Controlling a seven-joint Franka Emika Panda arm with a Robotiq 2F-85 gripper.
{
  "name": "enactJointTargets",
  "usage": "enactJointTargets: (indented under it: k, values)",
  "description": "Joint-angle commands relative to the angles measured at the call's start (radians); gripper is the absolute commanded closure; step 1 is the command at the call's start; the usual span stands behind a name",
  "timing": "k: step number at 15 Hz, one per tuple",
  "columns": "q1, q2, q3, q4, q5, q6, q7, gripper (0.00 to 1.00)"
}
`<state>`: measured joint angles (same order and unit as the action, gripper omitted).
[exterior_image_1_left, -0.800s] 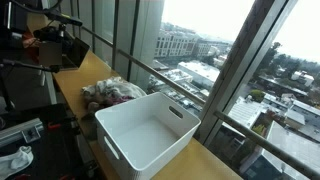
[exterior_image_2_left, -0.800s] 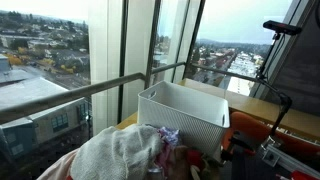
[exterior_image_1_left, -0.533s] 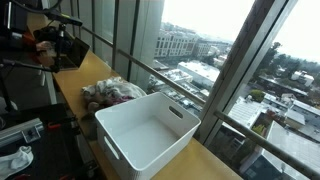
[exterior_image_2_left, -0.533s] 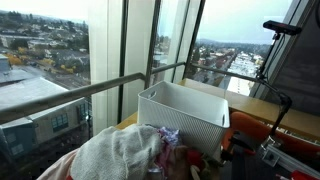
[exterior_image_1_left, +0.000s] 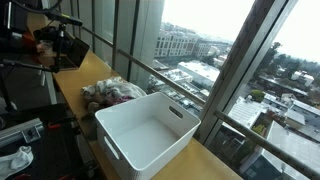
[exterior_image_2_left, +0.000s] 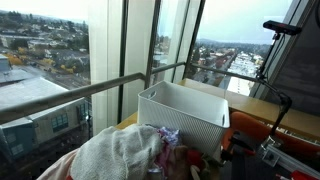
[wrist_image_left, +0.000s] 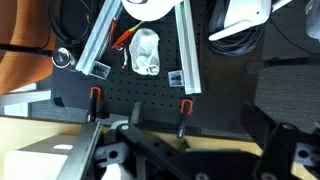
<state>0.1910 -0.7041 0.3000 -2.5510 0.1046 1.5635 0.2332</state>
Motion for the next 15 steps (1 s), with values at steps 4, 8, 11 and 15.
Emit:
enactJointTargets:
  k: [4,8,11,15]
  values:
    - [0.005,0.018,-0.003,0.01,-0.01,0.015,-0.008,0.0]
    - [0.008,0.088,0.011,0.028,-0.055,0.186,-0.057,0.0]
    - [0.004,0.186,0.028,0.035,-0.131,0.42,-0.086,0.0]
    - [-0.01,0.373,0.044,0.041,-0.252,0.771,-0.071,0.0]
